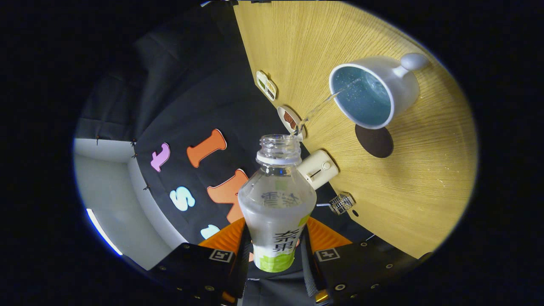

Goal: Take the bottle from table, then pour the juice into the cup, finally place the bottle on the coaster

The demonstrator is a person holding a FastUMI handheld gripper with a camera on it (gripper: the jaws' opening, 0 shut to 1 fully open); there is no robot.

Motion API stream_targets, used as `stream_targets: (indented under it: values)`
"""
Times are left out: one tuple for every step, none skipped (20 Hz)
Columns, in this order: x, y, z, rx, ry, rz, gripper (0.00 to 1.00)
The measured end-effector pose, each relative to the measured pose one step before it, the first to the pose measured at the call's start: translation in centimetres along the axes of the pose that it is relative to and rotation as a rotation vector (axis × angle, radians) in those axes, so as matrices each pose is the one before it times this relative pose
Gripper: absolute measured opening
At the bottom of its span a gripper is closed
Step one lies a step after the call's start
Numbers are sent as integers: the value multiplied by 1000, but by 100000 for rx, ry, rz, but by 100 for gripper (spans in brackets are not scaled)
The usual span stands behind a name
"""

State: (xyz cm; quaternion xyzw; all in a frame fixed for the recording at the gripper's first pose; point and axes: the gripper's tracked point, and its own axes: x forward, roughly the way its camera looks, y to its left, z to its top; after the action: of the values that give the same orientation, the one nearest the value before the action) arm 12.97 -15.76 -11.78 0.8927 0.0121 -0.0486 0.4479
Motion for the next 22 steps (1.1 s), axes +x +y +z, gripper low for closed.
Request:
stream_targets:
  values:
    - [-152,-161,145,1055,-212,-407,55]
    - [33,-42,26,841,-572,-557,55]
    - [-99,106,74,372,-480,-105,55]
    - [49,248,95,319,-188,286,55]
    - [-11,237,75,748,-286,50,55]
    - [20,254,81,971,-291,322,55]
    - [-20,187,157,747,-52,389,55]
    - [-3,-2,160,1170,-513,83,55]
    - [-193,-20,139,1778,-194,-289,55]
    - [-216,-29,214,1785,-104,249,55]
    - [-86,202,17,889,-431,-121,55]
    - [-17,-68,-79,-214,-146,-245,55]
    - [209,51,-87,-340,140,-127,55]
    - [116,-3,-62,-30,555,81,55]
    - [-37,128,-87,405,487,100,55]
    - [118,48,-79,-327,172,-47,55]
    - [95,-178,-92,-1786,39,-684,55]
    - [175,-374,-9,-2420,-174,-1248,55]
    - [207,-166,-128,-1396,-433,-794,55]
    - [357,-125,-102,-709,122,260,55]
    - [-133,-384,-189,-2358,471,162,55]
    - [228,-891,-180,-6316,-216,-2286,55]
